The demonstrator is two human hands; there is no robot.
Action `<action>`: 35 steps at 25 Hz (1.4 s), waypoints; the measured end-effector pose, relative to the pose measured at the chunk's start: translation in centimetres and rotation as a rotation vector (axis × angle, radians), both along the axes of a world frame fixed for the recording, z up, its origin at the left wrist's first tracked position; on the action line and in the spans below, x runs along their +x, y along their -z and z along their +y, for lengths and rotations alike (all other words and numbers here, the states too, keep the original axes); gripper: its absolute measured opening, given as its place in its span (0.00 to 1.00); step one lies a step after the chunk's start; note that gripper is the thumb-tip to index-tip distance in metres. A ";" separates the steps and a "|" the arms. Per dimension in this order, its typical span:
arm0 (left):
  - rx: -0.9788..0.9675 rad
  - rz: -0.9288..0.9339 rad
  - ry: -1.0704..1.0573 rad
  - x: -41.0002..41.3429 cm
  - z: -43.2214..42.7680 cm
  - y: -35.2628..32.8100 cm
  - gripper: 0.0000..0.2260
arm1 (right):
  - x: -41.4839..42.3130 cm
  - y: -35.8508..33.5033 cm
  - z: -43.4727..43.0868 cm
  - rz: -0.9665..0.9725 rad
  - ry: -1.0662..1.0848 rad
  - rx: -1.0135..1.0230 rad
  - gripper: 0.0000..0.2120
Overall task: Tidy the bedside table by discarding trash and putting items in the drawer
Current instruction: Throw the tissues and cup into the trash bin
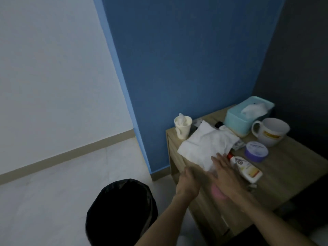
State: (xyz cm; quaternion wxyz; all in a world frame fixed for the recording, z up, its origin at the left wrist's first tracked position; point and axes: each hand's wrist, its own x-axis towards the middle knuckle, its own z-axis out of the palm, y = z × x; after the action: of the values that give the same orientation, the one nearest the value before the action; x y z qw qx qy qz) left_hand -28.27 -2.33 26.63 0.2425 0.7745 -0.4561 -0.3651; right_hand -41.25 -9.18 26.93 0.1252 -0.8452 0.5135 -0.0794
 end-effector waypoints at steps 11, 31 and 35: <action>-0.024 0.232 -0.201 -1.3 -3.2 2.6 0.26 | -0.6 2.5 -1.3 0.159 0.041 -0.120 0.44; -0.012 0.250 -0.299 -0.7 -4.1 5.7 0.24 | 0.4 2.2 -1.5 0.294 0.032 0.100 0.37; -0.098 0.270 -0.442 -0.2 -3.3 4.5 0.21 | 0.0 2.3 -1.4 0.277 0.028 0.126 0.38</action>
State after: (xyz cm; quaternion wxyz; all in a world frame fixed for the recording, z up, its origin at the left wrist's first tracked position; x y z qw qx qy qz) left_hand -28.47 -5.59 22.15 0.4124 0.7870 -0.2563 -0.3805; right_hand -41.22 -10.61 24.59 0.1050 -0.8313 0.5415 0.0686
